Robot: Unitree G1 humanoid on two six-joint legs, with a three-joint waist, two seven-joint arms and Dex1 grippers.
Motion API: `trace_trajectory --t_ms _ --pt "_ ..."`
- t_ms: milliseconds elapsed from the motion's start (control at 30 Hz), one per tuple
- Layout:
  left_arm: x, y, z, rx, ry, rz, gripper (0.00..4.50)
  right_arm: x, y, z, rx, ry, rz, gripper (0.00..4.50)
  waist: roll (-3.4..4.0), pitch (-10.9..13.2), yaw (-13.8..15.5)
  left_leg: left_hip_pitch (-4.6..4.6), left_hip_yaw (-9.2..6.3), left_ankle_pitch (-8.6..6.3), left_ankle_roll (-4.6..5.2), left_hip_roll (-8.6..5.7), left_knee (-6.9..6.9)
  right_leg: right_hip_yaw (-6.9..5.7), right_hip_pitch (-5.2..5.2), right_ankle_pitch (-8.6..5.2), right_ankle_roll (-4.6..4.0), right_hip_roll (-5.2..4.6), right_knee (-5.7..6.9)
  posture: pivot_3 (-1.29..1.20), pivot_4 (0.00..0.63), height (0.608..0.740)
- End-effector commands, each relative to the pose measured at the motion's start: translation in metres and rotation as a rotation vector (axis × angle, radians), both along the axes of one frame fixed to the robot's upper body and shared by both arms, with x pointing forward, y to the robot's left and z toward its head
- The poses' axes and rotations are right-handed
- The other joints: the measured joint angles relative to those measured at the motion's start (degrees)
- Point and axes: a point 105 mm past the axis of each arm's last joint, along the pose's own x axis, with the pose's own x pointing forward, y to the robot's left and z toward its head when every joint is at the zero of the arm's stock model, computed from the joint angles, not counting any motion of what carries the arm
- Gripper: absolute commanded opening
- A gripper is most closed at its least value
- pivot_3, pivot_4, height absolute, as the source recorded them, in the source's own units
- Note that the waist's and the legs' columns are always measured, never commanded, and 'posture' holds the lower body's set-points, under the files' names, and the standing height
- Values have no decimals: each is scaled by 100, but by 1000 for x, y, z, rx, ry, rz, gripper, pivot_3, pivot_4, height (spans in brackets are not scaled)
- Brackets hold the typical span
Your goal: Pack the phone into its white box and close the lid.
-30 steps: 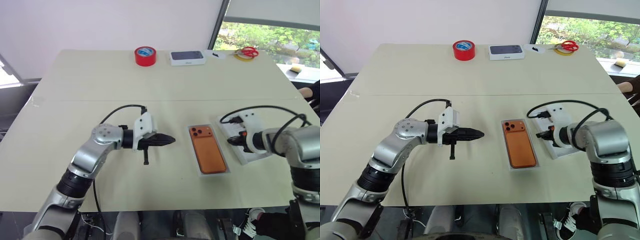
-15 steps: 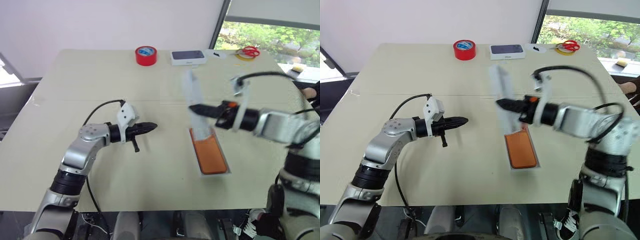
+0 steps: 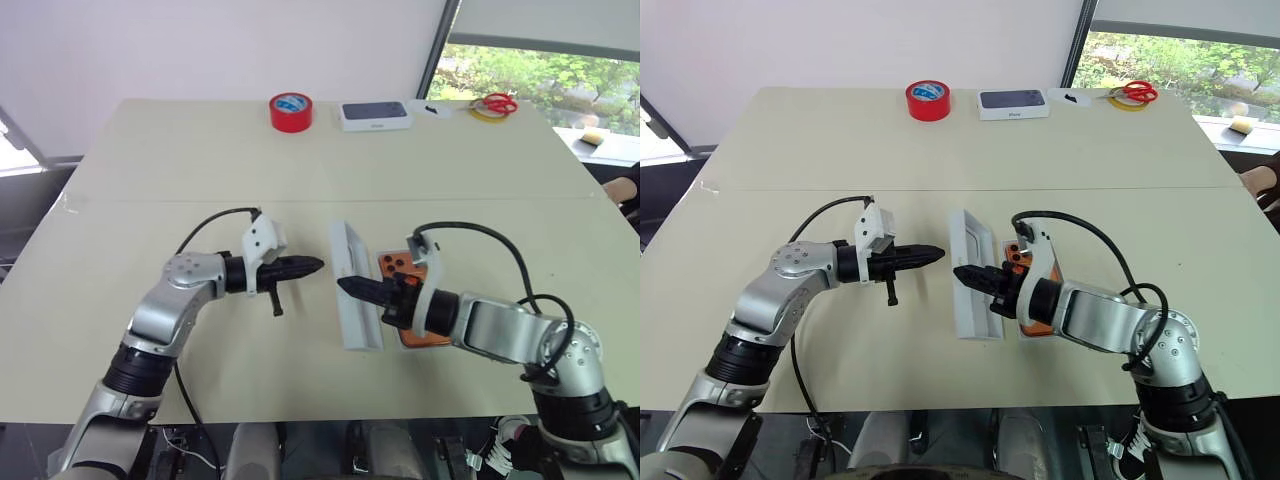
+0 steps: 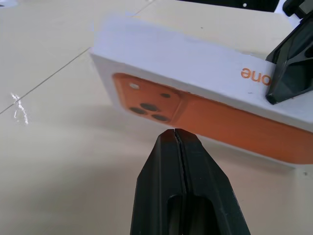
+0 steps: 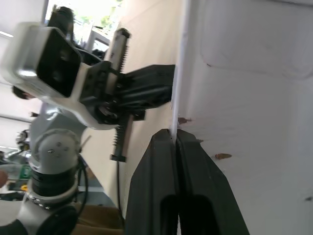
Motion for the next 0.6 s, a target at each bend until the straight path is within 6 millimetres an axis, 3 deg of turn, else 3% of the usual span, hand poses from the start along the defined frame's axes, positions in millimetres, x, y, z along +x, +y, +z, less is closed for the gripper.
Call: trace_trajectory --t_ms 33,67,100,167,200,267,333,467,567,600 --pt "-13 -14 1 5 -16 -70 0 3 -13 -4 -20 21 -34 17 0 0 -4 0 0 0 0 0 0 0 0 0 0 0 0 0 150 730" --pt "-13 -19 0 3 -9 -78 0 5 -16 -3 -28 21 -43 17 1 0 -4 0 0 0 0 0 -1 0 -1 0 0 0 0 0 150 730" --pt "-14 -22 -1 0 0 -83 0 7 -19 -2 -28 17 -52 618 1 -1 3 1 0 0 0 0 0 0 0 0 0 0 0 0 150 730" --pt "-13 -30 -1 -4 -5 -89 0 12 -24 6 -37 -12 -66 1316 0 0 3 0 -1 0 0 0 1 0 1 0 0 0 0 0 150 730" --pt "-13 -34 -1 -10 1 -90 0 15 -28 11 -64 -35 -68 1950 1 0 1 0 0 0 0 -1 3 0 1 0 0 0 0 0 150 730" --pt "-10 -46 1 -31 12 -94 0 17 -46 25 -196 -107 -48 2934 2 1 6 -2 1 0 0 -1 4 2 -2 0 0 -1 0 0 150 730" --pt "-9 -57 1 -34 9 -105 0 16 -68 36 -389 -178 -38 2934 14 7 23 -6 2 -1 2 -4 8 2 -6 0 0 -4 1 0 150 730" --pt "-11 -76 -2 -21 9 -138 0 27 -110 53 -566 -274 -140 2934 6 2 3 -2 -2 -2 4 -3 -3 1 0 0 0 2 -11 0 150 730" --pt "-12 -90 -6 -6 8 -162 0 30 -128 61 -708 -388 -168 2934 13 -1 2 0 2 -2 4 -3 -3 2 -4 0 0 2 -8 0 150 730" --pt "-12 -96 -7 -4 5 -170 0 30 -132 60 -750 -407 -170 2701 13 -1 -1 1 2 -2 4 -3 -2 2 -4 0 0 2 -8 0 150 730"
